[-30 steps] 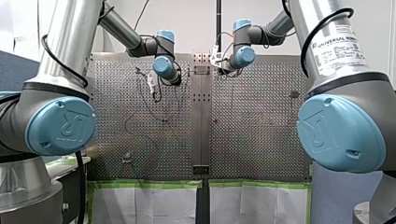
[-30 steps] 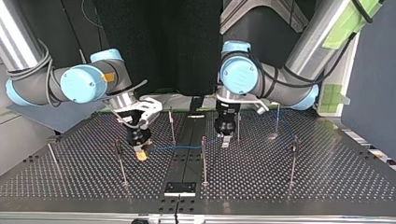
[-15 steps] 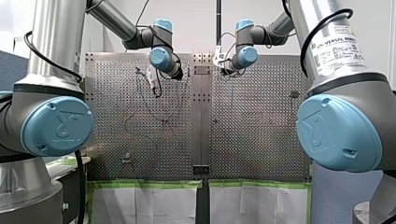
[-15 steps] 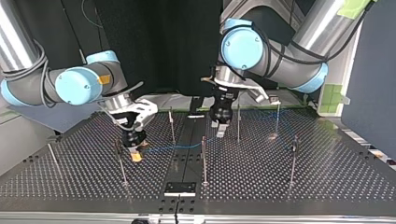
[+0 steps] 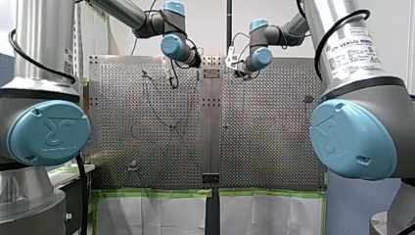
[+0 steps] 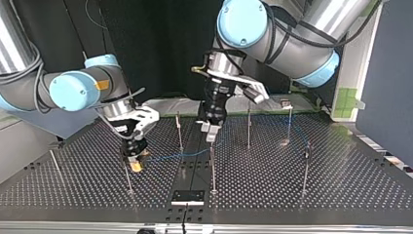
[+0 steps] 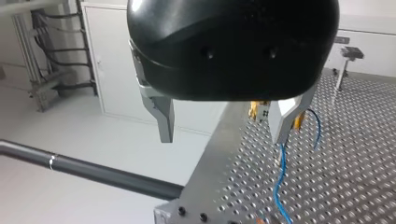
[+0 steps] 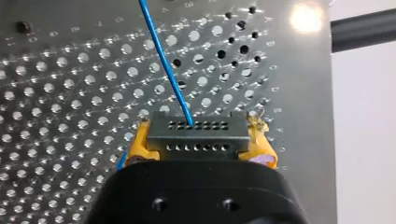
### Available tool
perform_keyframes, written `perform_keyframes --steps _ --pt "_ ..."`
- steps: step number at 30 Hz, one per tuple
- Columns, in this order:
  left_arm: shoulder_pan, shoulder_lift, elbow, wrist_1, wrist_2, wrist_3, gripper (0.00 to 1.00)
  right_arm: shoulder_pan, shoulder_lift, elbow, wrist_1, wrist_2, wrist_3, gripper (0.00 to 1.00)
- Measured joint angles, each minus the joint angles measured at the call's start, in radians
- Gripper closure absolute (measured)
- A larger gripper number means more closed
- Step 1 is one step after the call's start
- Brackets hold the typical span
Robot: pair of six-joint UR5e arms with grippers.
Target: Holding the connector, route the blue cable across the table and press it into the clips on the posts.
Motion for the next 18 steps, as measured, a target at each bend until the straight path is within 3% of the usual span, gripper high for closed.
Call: perform_keyframes --steps 12,18 --pt "-0.096 -0.090 0.095 -0.052 -0.091 0.037 0.00 0.004 -0.019 -0.001 0.009 -0.001 0.000 1.00" --pt "-0.121 -0.136 0.141 -0.063 -0.092 0.040 0.00 0.008 -0.021 -0.001 0.013 -0.001 0.000 1.00"
